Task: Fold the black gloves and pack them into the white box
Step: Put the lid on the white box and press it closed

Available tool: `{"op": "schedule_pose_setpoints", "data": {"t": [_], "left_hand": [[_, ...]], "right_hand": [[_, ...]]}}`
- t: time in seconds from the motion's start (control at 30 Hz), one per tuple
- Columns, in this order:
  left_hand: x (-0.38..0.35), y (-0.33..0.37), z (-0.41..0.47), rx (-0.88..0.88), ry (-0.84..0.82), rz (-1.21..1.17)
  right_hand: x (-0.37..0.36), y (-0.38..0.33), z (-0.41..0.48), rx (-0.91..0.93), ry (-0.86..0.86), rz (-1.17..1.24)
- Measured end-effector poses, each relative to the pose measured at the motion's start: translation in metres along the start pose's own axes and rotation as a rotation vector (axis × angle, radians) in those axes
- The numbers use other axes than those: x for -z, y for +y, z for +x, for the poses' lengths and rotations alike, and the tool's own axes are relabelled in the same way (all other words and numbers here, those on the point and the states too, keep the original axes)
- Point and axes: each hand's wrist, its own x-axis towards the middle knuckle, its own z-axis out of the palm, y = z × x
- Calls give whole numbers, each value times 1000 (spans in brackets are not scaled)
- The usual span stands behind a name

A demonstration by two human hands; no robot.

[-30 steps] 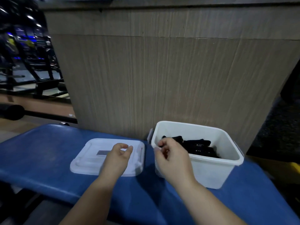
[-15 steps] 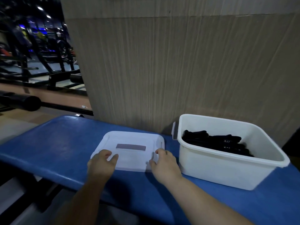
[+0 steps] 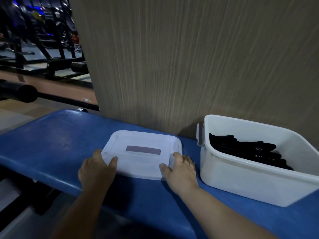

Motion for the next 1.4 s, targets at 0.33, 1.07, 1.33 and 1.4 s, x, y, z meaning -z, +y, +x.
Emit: {"op": "schedule_pose_setpoints", "data": {"t": [0.33, 1.07, 1.33, 1.4], "left_hand": [[15, -3, 5, 118, -24, -284], [122, 63, -41, 95, 101, -888], [98, 128, -73, 21, -19, -859], [89, 147, -82, -11, -59, -861]], "right_hand": [[3, -13, -5, 13, 5, 409], [110, -44, -46, 307, 287, 508], [178, 10, -60, 218, 426, 495], [193, 28, -63, 178, 464, 484]]}}
